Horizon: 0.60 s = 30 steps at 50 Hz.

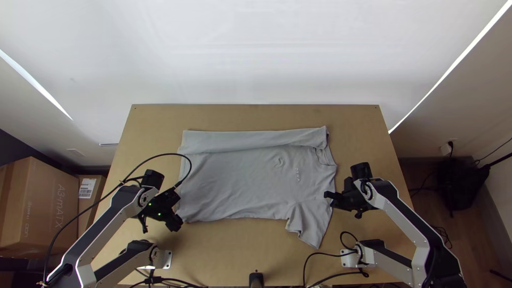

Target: Fold the t-shirt

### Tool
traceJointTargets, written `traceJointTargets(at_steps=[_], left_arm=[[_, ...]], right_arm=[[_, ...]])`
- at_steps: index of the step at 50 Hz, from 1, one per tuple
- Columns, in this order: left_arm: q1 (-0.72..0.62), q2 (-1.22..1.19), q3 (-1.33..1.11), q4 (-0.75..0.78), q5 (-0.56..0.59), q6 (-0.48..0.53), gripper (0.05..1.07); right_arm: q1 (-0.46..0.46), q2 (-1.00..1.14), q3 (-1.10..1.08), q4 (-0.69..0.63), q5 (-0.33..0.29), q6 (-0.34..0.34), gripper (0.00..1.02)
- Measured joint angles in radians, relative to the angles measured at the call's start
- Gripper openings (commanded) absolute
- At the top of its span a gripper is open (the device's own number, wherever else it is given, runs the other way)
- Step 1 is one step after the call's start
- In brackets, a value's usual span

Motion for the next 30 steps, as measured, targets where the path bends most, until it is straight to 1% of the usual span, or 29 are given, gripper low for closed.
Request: traceJointTargets(at_steps=[1, 2, 4, 5, 10, 14, 21, 25, 30], left_arm=[[-0.002, 0.000, 0.000, 0.003, 0.004, -0.004, 0.45], [-0.003, 0.000, 0.000, 0.006, 0.010, -0.004, 0.36], [-0.003, -0.002, 0.000, 0.013, 0.027, -0.007, 0.14], [-0.003, -0.004, 0.000, 0.014, 0.034, -0.007, 0.07], [-0.003, -0.041, -0.004, 0.025, 0.068, -0.006, 0.08], [0.009, -0.088, -0.011, 0.027, 0.076, 0.003, 0.08], [0.124, -0.114, -0.022, 0.027, 0.078, 0.075, 0.08], [0.194, -0.114, -0.024, 0.023, 0.079, 0.124, 0.08], [0.247, -0.114, -0.024, 0.019, 0.087, 0.169, 0.08]], right_arm=[[0.002, 0.000, 0.000, 0.000, 0.000, 0.000, 0.02], [0.002, 0.000, 0.000, 0.000, 0.000, 0.000, 0.02], [0.003, 0.000, 0.000, 0.000, 0.000, 0.000, 0.02], [0.003, 0.000, 0.000, 0.000, 0.000, 0.000, 0.02], [-0.002, 0.000, 0.000, 0.000, 0.000, -0.001, 0.02], [-0.023, -0.002, 0.000, 0.000, -0.005, -0.012, 0.02], [-0.084, -0.012, 0.000, -0.002, -0.008, -0.055, 0.02], [-0.135, -0.014, 0.000, -0.011, -0.015, -0.083, 0.02], [-0.178, -0.014, 0.008, -0.024, -0.016, -0.114, 0.02]])
